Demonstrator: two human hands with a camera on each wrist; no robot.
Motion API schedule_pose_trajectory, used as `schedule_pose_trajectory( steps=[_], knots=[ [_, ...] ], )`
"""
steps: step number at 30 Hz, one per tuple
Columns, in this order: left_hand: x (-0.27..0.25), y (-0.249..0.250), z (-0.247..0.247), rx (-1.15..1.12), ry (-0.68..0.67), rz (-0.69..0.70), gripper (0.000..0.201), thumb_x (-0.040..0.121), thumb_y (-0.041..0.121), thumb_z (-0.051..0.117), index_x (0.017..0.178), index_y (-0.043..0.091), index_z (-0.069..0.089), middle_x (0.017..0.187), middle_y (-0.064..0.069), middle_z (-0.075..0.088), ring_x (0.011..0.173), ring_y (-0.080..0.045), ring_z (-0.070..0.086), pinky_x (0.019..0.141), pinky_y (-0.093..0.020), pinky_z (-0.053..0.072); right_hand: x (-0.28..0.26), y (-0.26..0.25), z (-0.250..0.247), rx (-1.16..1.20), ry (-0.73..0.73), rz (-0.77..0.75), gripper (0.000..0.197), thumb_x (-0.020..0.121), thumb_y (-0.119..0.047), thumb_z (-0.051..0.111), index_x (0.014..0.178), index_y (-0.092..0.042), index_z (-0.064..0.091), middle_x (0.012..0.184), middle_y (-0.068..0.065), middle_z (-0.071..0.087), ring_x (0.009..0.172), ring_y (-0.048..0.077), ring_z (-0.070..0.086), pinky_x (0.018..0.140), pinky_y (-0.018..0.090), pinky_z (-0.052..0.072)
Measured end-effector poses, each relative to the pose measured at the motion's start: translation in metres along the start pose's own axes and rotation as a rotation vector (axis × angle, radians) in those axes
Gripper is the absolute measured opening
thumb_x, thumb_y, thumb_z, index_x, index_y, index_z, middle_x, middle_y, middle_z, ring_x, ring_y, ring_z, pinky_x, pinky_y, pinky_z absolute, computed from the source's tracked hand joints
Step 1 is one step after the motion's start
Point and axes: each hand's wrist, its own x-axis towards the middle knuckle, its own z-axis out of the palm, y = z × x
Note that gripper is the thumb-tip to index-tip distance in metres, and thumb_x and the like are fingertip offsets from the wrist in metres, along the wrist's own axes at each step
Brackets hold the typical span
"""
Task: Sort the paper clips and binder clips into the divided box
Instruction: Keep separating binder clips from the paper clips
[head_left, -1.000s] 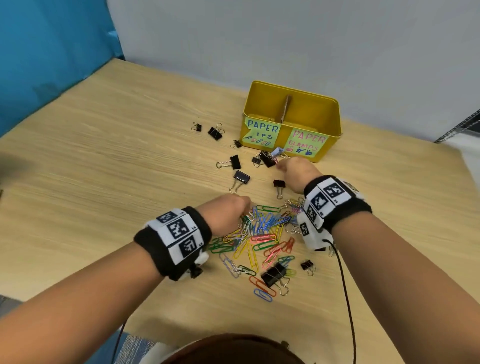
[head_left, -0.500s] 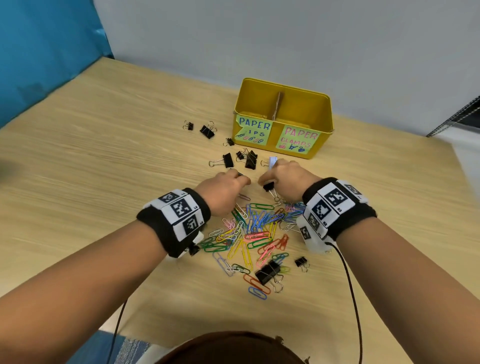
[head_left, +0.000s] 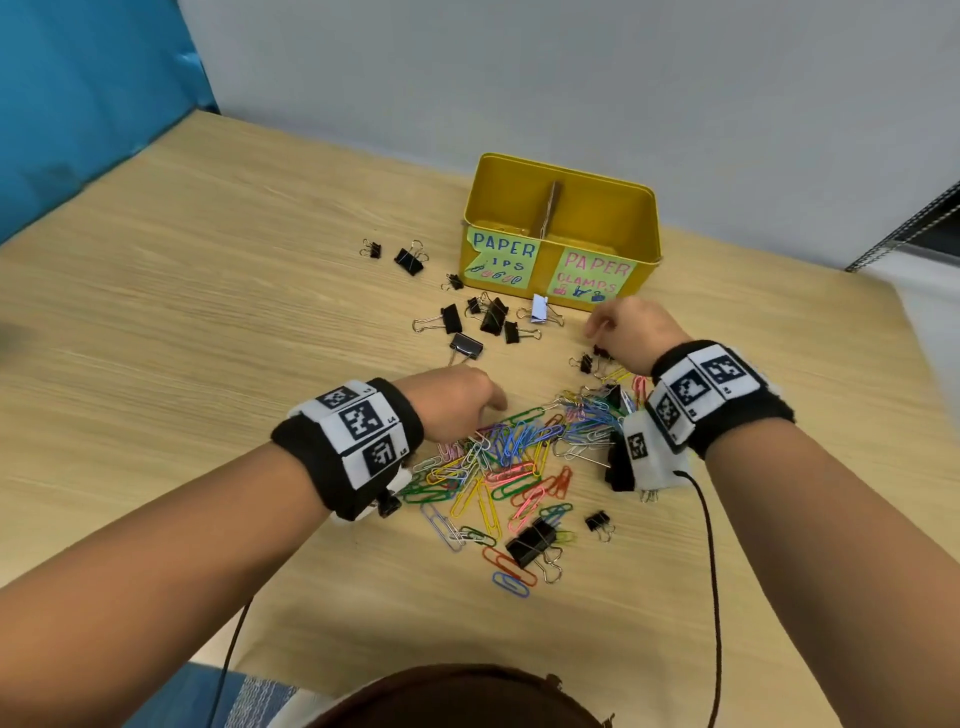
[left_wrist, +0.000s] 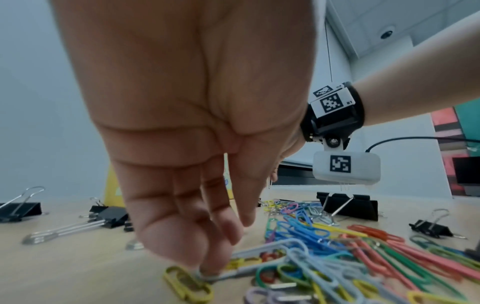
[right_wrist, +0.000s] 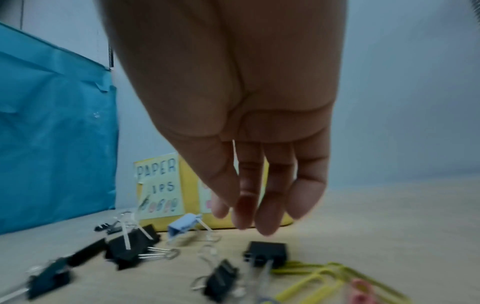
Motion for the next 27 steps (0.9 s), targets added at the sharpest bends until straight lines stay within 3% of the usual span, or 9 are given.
schedule_pose_trajectory(
  steps=[4,6,8,10,12,17,20,23,27],
  knots=[
    [0.012,0.013,-0.005,0.008,0.043,0.043,0.049,0.092,-0.002,0.034,0.136,0.017,0.047,0.134,-0.01,0.052,0.123,-0.026,0.048,0.101,-0.033,0.039,-0.011,0.019,-0.005,-0.082,-0.131,0.079,0.028,0.09,-0.003,0.047,0.106,-0.011,0.069,0.121,0.012,0.062,0.1,0.024,0.055,0.084,0.027,0.041],
    [0.022,0.021,-0.006,0.027,0.039,0.073,0.05,0.092,-0.002,0.035,0.135,0.019,0.047,0.132,-0.01,0.051,0.122,-0.026,0.048,0.1,-0.036,0.041,-0.012,0.018,0.001,-0.057,-0.183,0.028,0.039,0.091,-0.002,0.043,0.121,-0.016,0.063,0.131,0.009,0.059,0.117,0.025,0.054,0.094,0.027,0.041],
    [0.032,0.031,-0.007,0.055,0.046,0.107,0.051,0.092,0.0,0.037,0.138,0.022,0.044,0.131,-0.008,0.047,0.121,-0.026,0.047,0.097,-0.036,0.042,-0.011,0.019,0.006,-0.016,-0.16,-0.025,0.046,0.092,-0.003,0.04,0.131,-0.021,0.056,0.138,0.006,0.055,0.125,0.025,0.05,0.101,0.026,0.038],
    [0.044,0.039,-0.007,0.075,0.077,0.142,0.054,0.091,0.003,0.041,0.142,0.022,0.036,0.137,-0.008,0.04,0.125,-0.026,0.043,0.1,-0.037,0.042,-0.007,0.023,0.006,0.037,-0.062,-0.002,0.041,0.093,-0.004,0.04,0.125,-0.02,0.061,0.135,0.008,0.057,0.122,0.025,0.052,0.097,0.024,0.04],
    [0.055,0.046,-0.005,0.111,0.065,0.186,0.059,0.092,0.007,0.044,0.146,0.022,0.025,0.151,-0.006,0.026,0.136,-0.028,0.031,0.11,-0.044,0.035,-0.005,0.03,0.005,0.026,-0.018,0.027,0.042,0.091,0.0,0.039,0.12,-0.018,0.063,0.133,0.01,0.058,0.119,0.025,0.054,0.093,0.024,0.041],
    [0.075,0.044,-0.013,0.232,-0.098,0.061,0.061,0.098,0.033,0.032,0.15,0.014,0.006,0.16,-0.005,-0.004,0.148,-0.025,-0.001,0.118,-0.054,0.011,-0.009,0.039,0.006,-0.135,-0.152,-0.028,0.056,0.088,0.007,0.033,0.138,-0.014,0.048,0.148,0.009,0.043,0.136,0.024,0.04,0.111,0.027,0.029],
    [0.076,0.036,-0.022,0.177,-0.014,0.003,0.059,0.099,0.029,0.033,0.15,0.015,0.007,0.16,-0.002,-0.003,0.148,-0.025,0.002,0.117,-0.051,0.009,-0.007,0.044,0.007,-0.144,-0.189,-0.075,0.058,0.089,0.007,0.032,0.143,-0.013,0.039,0.154,0.007,0.032,0.141,0.024,0.031,0.115,0.027,0.021],
    [0.075,0.036,-0.021,0.14,0.054,0.047,0.059,0.098,0.024,0.036,0.15,0.016,0.01,0.16,-0.003,0.002,0.147,-0.025,0.007,0.119,-0.043,0.011,-0.005,0.051,0.008,-0.137,-0.099,-0.005,0.047,0.095,-0.004,0.033,0.141,-0.013,0.043,0.145,0.017,0.04,0.134,0.032,0.04,0.111,0.032,0.03],
    [0.071,0.042,-0.007,0.145,0.041,0.145,0.054,0.093,0.015,0.046,0.144,0.022,0.031,0.146,-0.009,0.034,0.135,-0.027,0.032,0.113,-0.04,0.031,-0.006,0.049,0.015,-0.11,-0.171,0.062,0.049,0.091,-0.002,0.04,0.136,-0.02,0.048,0.136,0.017,0.042,0.126,0.035,0.046,0.109,0.037,0.037]
  ],
)
